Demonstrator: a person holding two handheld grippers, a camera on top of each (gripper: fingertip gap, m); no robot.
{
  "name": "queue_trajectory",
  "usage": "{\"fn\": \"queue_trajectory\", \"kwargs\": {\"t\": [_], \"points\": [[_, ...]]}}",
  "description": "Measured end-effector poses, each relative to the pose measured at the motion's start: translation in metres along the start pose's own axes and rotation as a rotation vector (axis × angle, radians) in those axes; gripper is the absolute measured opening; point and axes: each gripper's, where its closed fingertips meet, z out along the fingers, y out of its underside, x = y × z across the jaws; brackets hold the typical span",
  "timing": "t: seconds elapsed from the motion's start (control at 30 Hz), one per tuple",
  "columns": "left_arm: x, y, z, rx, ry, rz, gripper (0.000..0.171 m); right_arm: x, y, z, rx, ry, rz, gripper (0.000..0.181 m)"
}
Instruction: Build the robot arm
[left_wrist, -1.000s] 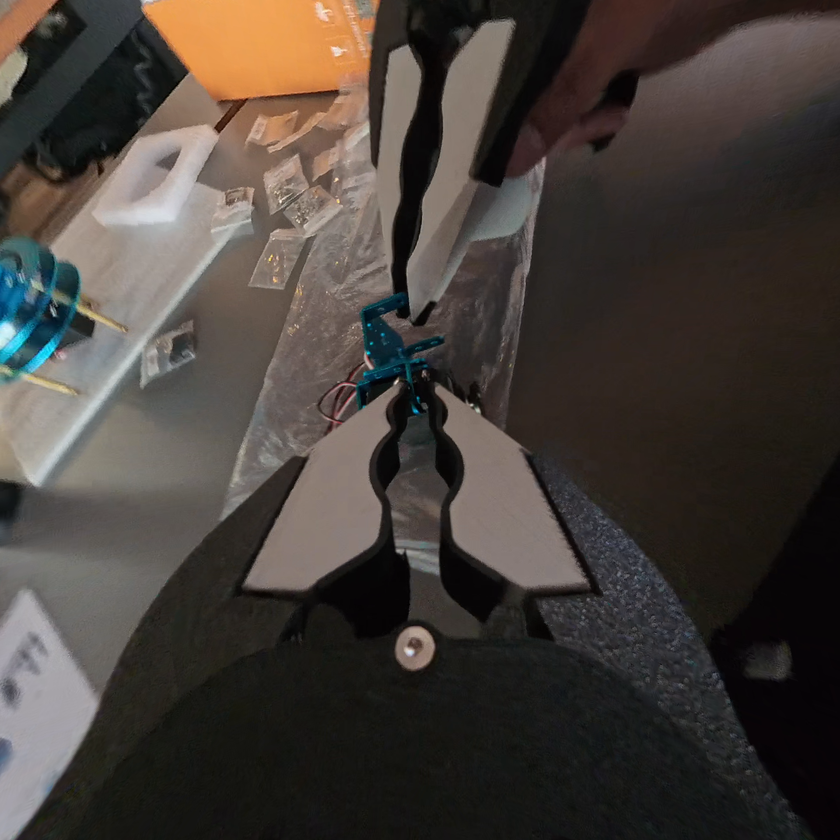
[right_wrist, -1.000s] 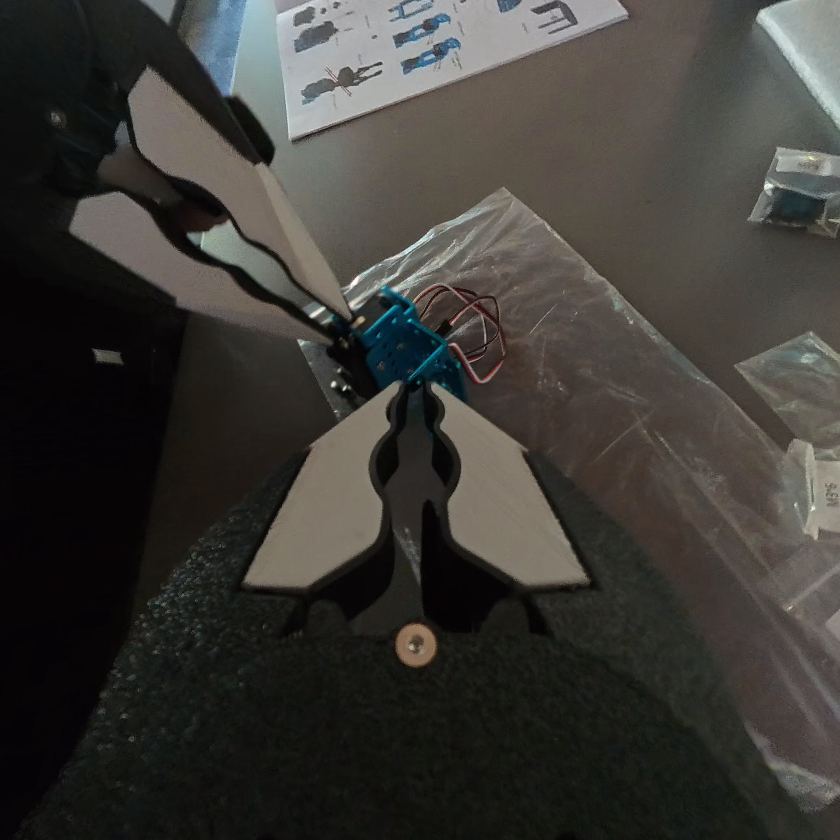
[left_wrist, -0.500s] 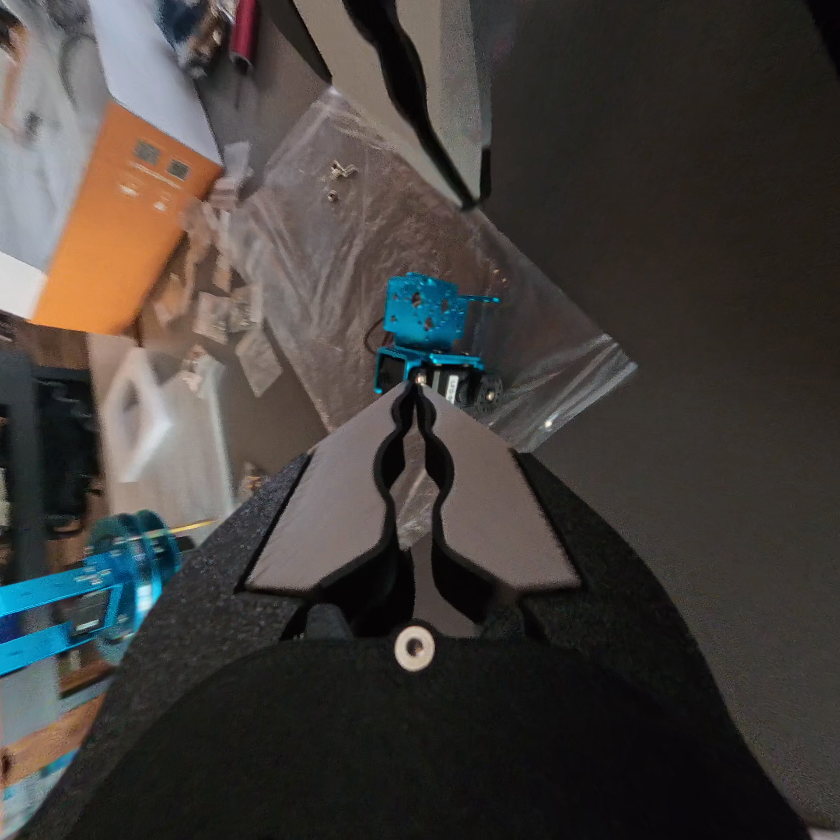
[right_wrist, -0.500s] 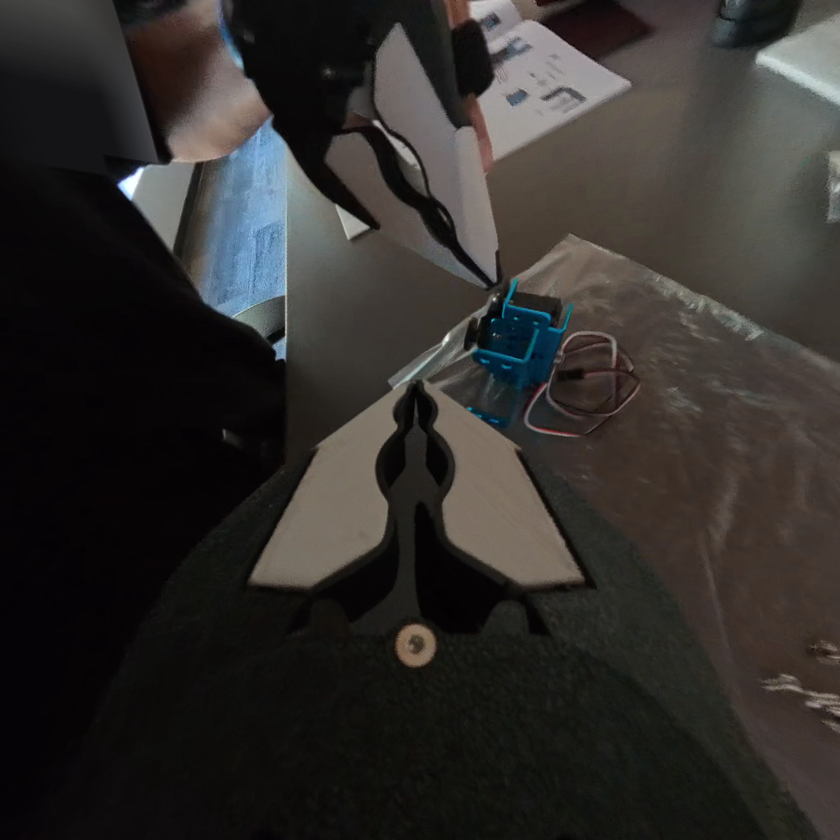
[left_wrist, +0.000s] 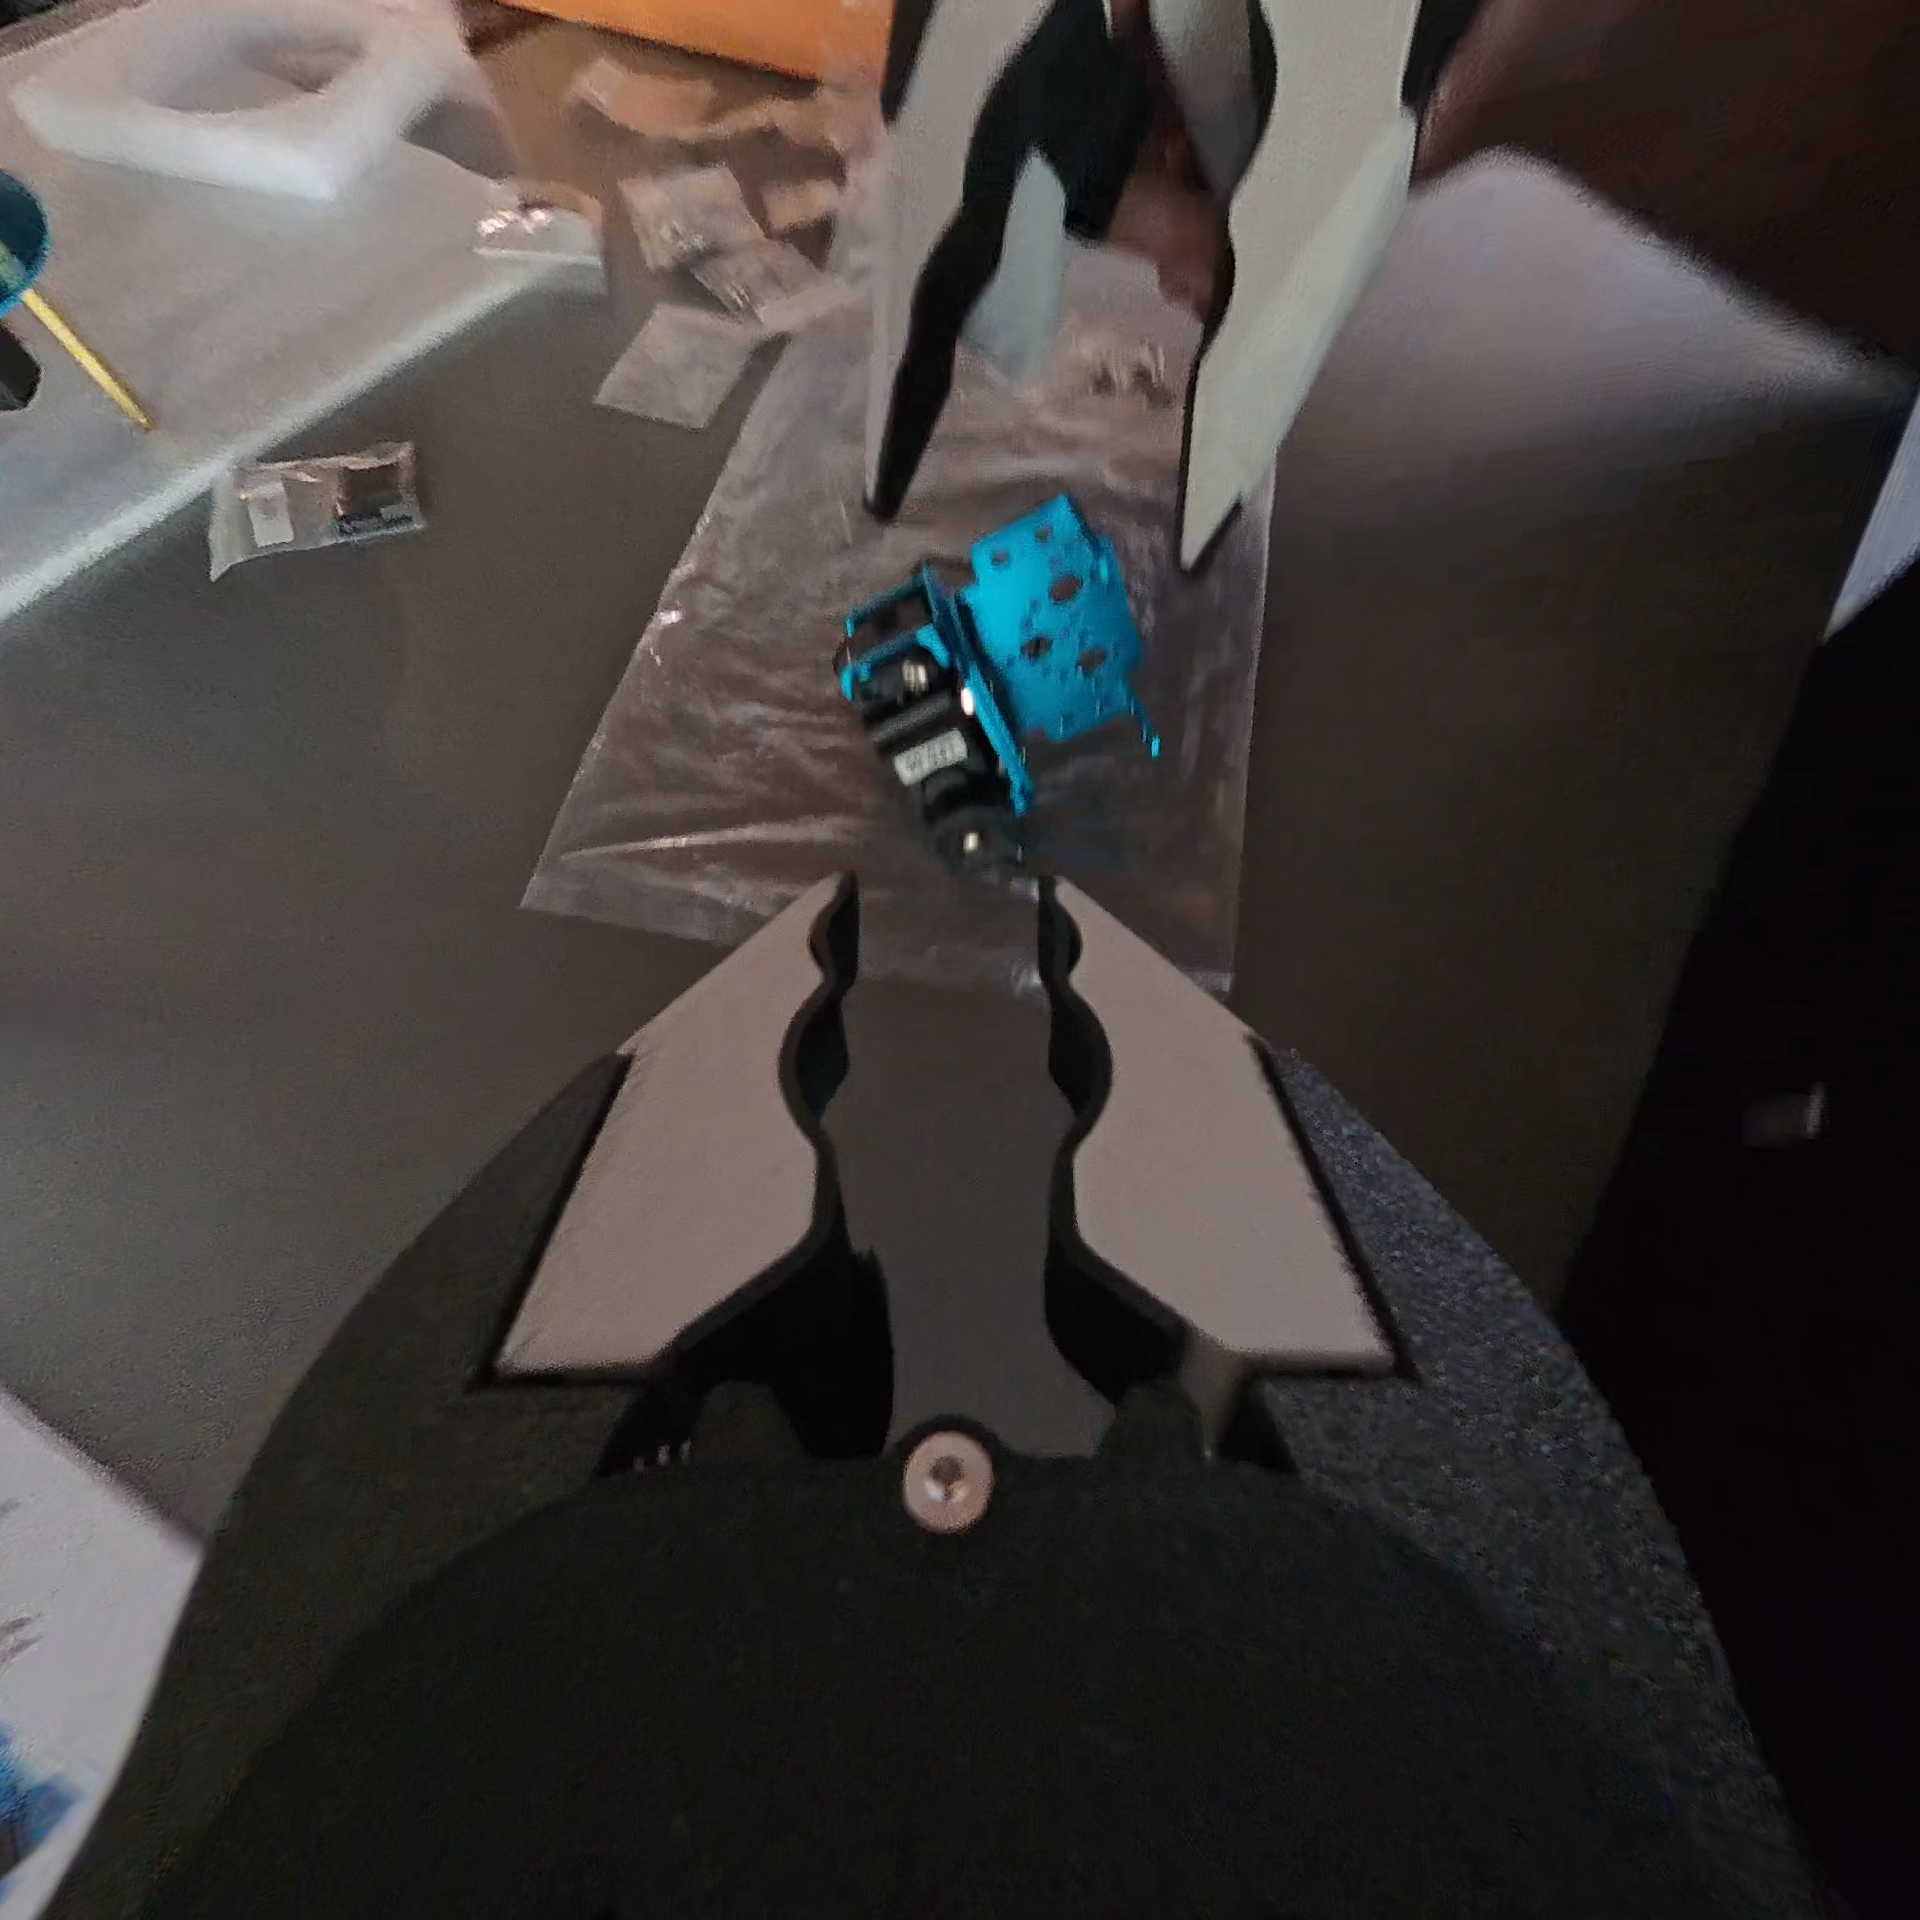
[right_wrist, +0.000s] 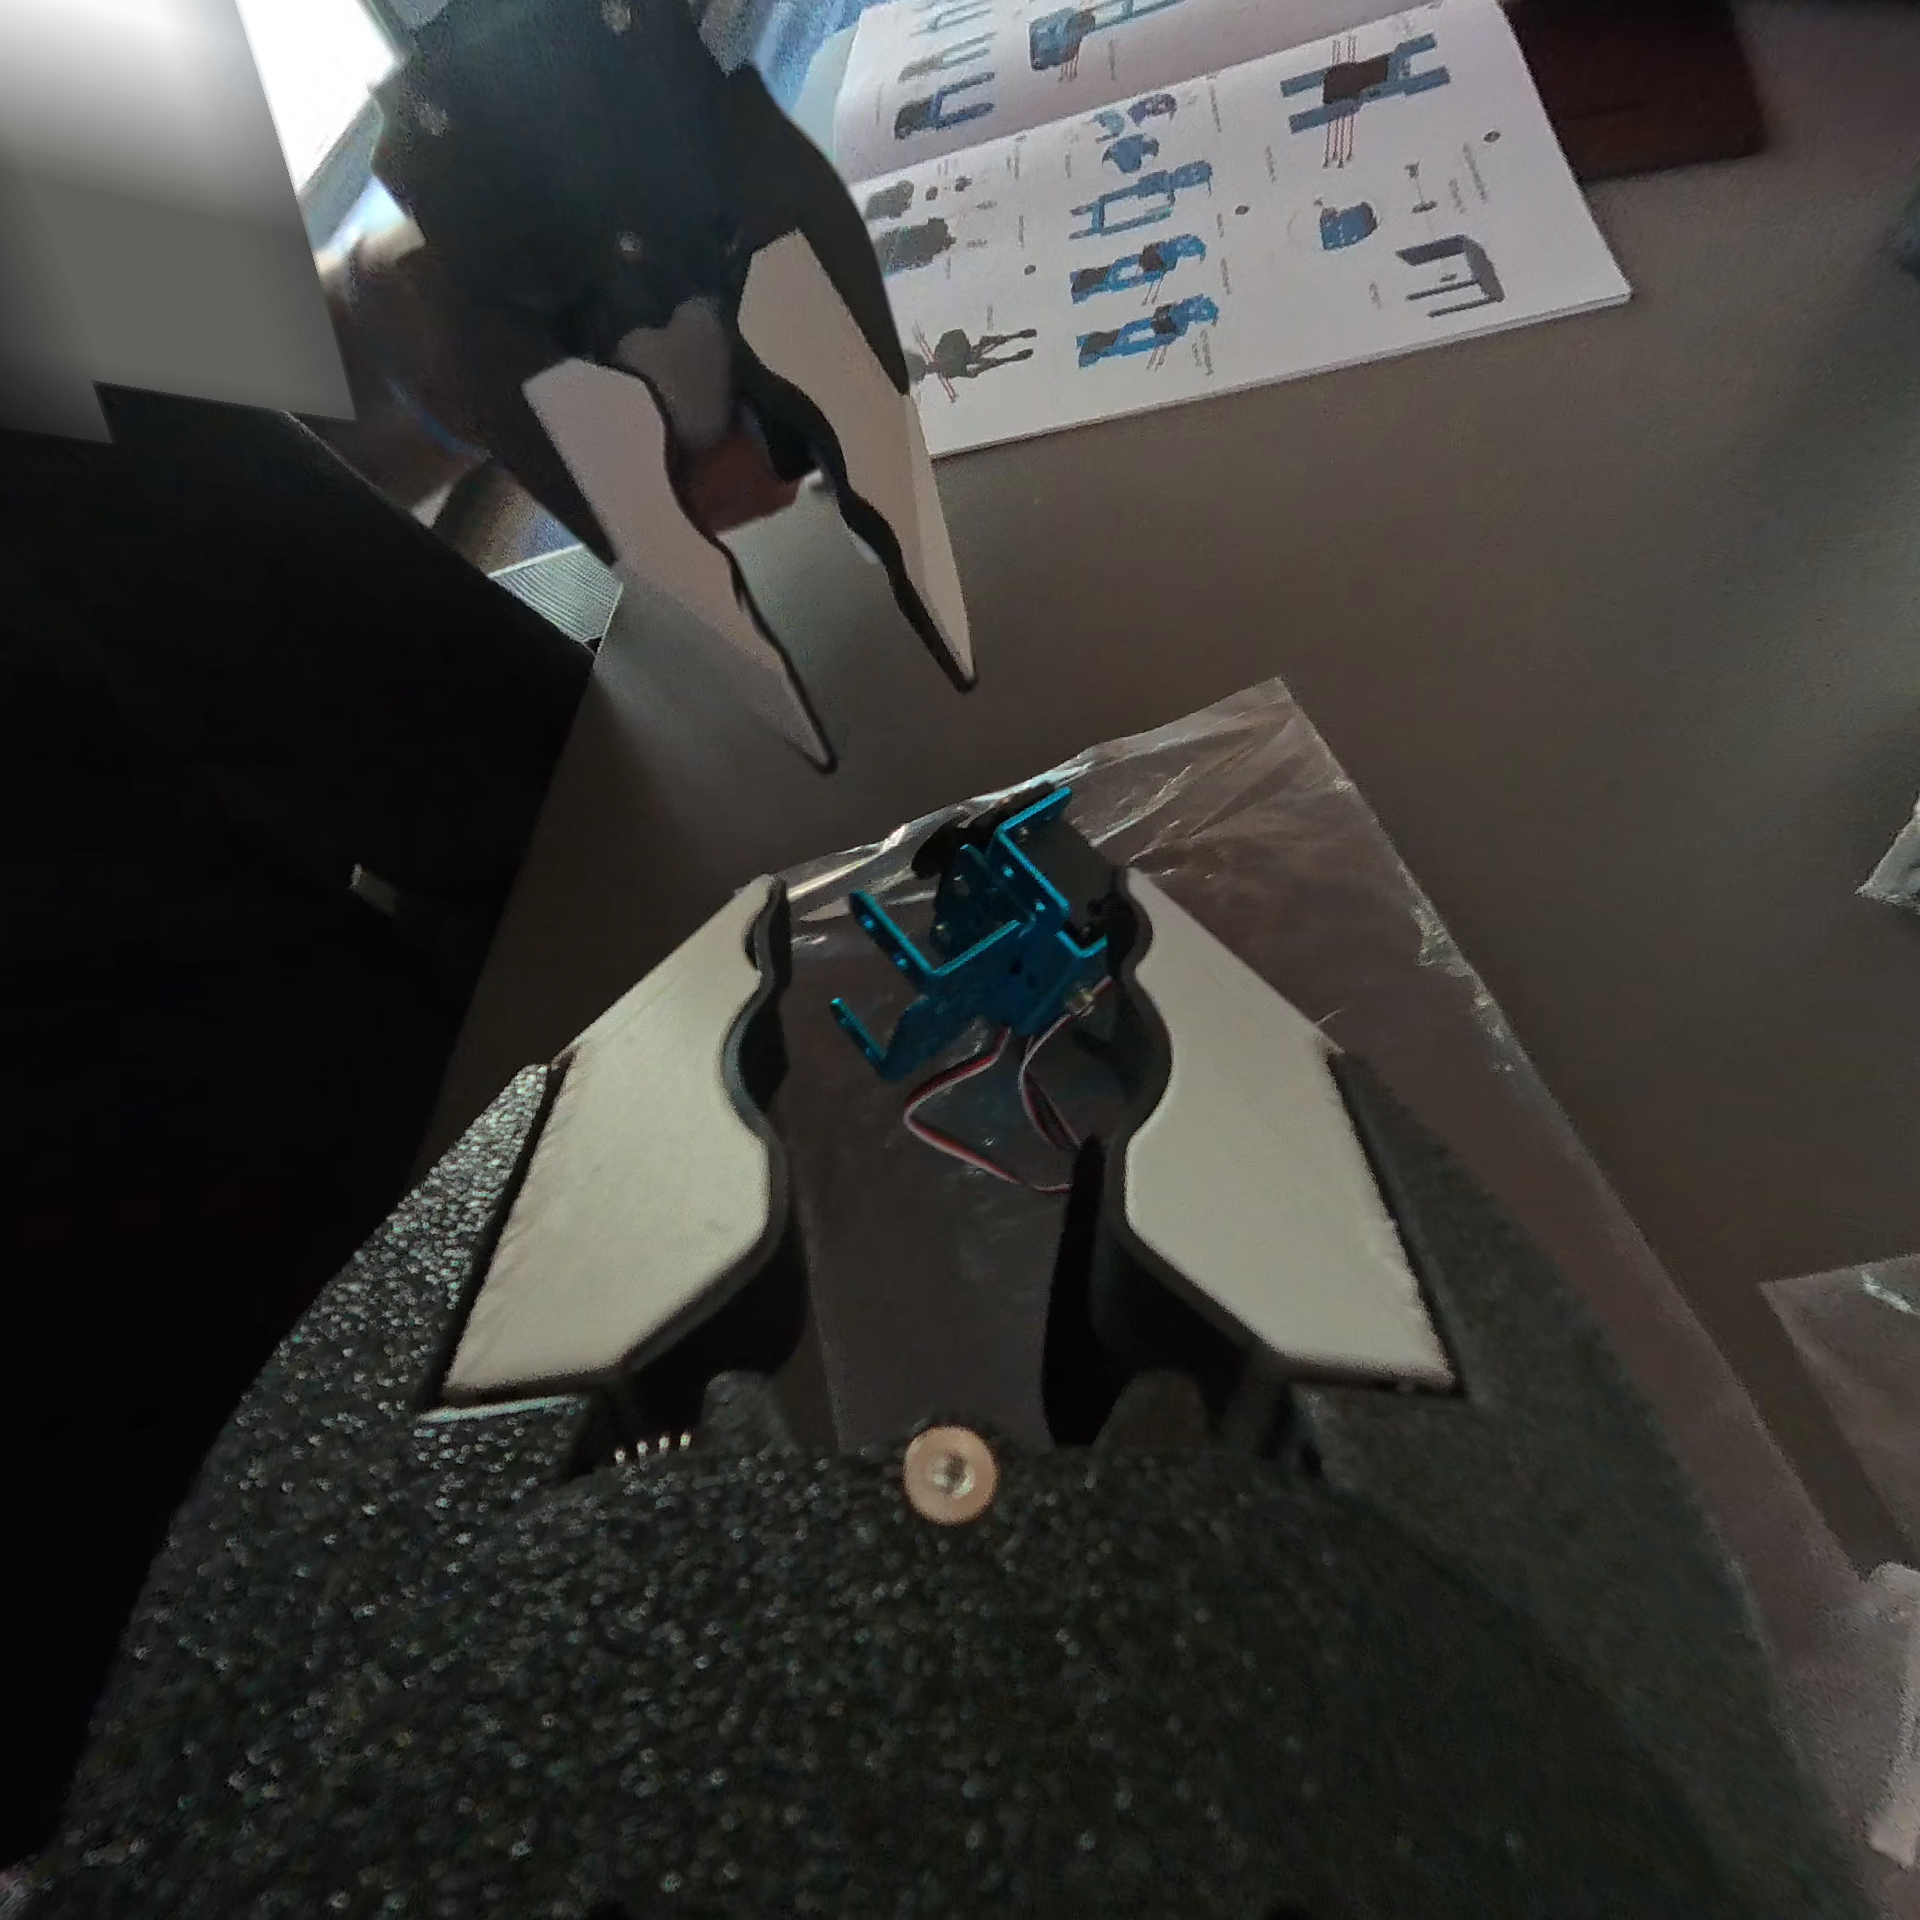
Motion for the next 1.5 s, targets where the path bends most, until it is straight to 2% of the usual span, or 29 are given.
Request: {"fn": "queue_trajectory", "kwargs": {"t": [0.1, 0.2, 0.23, 0.3, 0.33, 0.43, 0.57, 0.67, 0.73, 0.83, 1.03, 1.17, 1.37, 1.5], "points": [[-0.01, -0.02, 0.019, 0.041, -0.045, -0.061, 0.05, 0.005, -0.005, -0.007, 0.057, -0.05, 0.03, 0.056], [-0.008, -0.018, 0.043, -0.014, 0.027, -0.162, 0.051, 0.012, -0.014, -0.022, 0.188, -0.045, 0.091, 0.046], [-0.007, -0.014, 0.05, -0.04, 0.04, -0.181, 0.05, 0.011, -0.017, -0.028, 0.228, -0.052, 0.107, 0.045], [-0.002, -0.011, 0.058, -0.068, 0.077, -0.197, 0.032, 0.012, -0.017, -0.038, 0.282, -0.035, 0.115, 0.042], [-0.001, -0.014, 0.059, -0.069, 0.092, -0.197, 0.029, 0.014, -0.016, -0.042, 0.297, -0.012, 0.114, 0.039], [-0.008, -0.038, 0.055, -0.02, 0.092, -0.083, 0.029, 0.014, -0.011, -0.049, 0.301, 0.021, 0.1, 0.032], [-0.067, -0.072, 0.04, 0.035, -0.031, 0.072, 0.029, -0.001, -0.001, -0.049, 0.187, -0.004, 0.029, 0.026], [-0.103, -0.085, 0.037, 0.064, -0.078, 0.081, 0.029, -0.012, 0.022, -0.018, -0.028, -0.006, 0.001, 0.027], [-0.117, -0.087, 0.035, 0.062, -0.099, 0.092, 0.029, -0.015, 0.027, 0.008, -0.117, 0.011, -0.026, 0.025], [-0.12, -0.088, 0.026, 0.08, -0.089, 0.086, 0.03, -0.005, 0.034, 0.034, -0.255, 0.086, -0.099, 0.02], [-0.112, -0.067, 0.014, 0.1, -0.073, 0.066, 0.03, -0.001, 0.048, 0.054, -0.444, 0.081, -0.193, 0.018], [-0.109, -0.053, 0.011, 0.096, -0.067, 0.055, 0.029, -0.002, 0.047, 0.059, -0.502, 0.071, -0.245, 0.015], [-0.105, -0.049, 0.001, 0.11, -0.07, 0.065, 0.029, 0.0, 0.048, 0.059, -0.626, 0.051, -0.289, 0.008], [-0.103, -0.044, -0.002, 0.1, -0.078, 0.088, 0.029, 0.001, 0.047, 0.059, -0.615, 0.05, -0.296, 0.003]]}}
